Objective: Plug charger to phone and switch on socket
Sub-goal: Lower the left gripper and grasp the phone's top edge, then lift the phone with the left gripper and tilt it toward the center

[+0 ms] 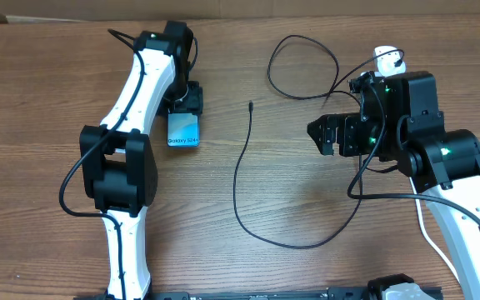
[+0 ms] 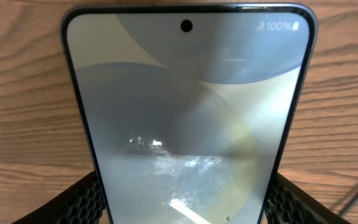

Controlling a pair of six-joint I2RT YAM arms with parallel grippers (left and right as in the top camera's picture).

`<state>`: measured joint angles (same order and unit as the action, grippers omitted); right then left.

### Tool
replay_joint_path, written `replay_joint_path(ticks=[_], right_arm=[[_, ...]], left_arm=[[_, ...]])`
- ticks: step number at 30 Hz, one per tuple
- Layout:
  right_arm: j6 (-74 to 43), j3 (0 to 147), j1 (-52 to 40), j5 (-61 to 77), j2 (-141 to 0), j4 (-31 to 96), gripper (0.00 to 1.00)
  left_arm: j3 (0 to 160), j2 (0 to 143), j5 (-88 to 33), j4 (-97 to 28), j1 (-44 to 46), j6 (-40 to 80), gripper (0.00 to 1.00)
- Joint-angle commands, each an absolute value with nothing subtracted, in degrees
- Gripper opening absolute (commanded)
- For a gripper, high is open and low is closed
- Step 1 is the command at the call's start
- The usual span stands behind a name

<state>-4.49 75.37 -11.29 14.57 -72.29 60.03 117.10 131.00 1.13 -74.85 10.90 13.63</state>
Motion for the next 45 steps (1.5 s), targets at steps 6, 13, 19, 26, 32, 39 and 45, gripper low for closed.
replay_joint_path(ticks=[6,13,19,26,32,39,45], right_arm=[[-4.4,76.9,-11.5,14.1,-72.2,59.7,1.0],[-4.4,76.9,-11.5,14.0,-72.2,59.7,1.0],[-4.4,76.9,-11.5,14.0,-72.2,59.7,1.0],[-4.4,76.9,-11.5,14.0,-72.2,59.7,1.0],[-4.4,76.9,-11.5,14.1,-72.2,59.8,1.0],[-4.4,76.9,-11.5,14.0,-72.2,60.0,1.0],[-4.4,76.9,-11.5,14.0,-72.2,60.1,1.0]], left_arm=[[121.3,130.8,-3.3,-75.9,10.9,15.9,0.05],[121.3,130.8,-8.8,-76.8,10.9,19.7,0.04],[121.3,130.8,-19.0,-79.9,10.8,23.7,0.04],[121.3,130.8,-35.0,-86.0,10.7,32.7,0.04],[121.3,130.8,-54.0,-90.2,9.4,33.2,0.04],[121.3,130.8,-67.7,-96.9,7.2,33.5,0.04],[121.3,130.8,-75.7,-96.9,6.3,38.5,0.04]])
